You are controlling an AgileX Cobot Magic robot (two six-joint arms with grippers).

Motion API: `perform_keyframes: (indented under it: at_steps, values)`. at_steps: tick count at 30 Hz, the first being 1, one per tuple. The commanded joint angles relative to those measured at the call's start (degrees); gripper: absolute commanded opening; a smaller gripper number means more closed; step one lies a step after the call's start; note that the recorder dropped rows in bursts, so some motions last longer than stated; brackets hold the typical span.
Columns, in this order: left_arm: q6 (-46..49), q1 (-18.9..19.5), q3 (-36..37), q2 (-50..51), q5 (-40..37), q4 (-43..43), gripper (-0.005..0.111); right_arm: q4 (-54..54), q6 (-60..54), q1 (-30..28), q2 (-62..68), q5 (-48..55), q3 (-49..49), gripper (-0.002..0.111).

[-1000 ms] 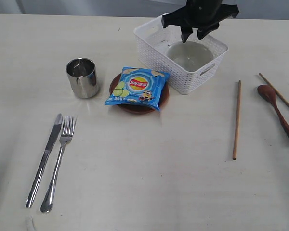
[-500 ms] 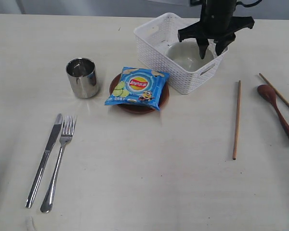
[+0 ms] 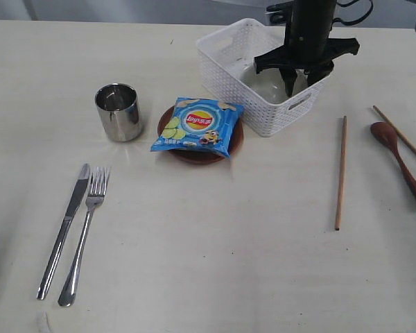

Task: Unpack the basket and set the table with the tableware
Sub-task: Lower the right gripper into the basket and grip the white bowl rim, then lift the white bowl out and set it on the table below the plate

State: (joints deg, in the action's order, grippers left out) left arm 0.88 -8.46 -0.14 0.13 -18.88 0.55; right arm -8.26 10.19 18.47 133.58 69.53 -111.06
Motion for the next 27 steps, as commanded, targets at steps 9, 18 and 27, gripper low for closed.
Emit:
perform_keyframes:
  at_steps: [9,18,27]
  values:
    - [0.0,-0.3,0.1,-0.1,0.5,-0.1,0.0,2.1,-2.5,-0.2,-0.6,0.4,-0.2,0.0]
    - [0.0,-0.3,0.1,-0.1,0.5,-0.1,0.0,-1.4,-2.1,-0.2,-6.5,-4.7,-0.2,0.0]
    - [0.0,-0.3,0.1,-0.1,0.5,-0.1,0.0,-2.8,-3.0,-0.2,-15.1,-3.3,-0.2,0.0]
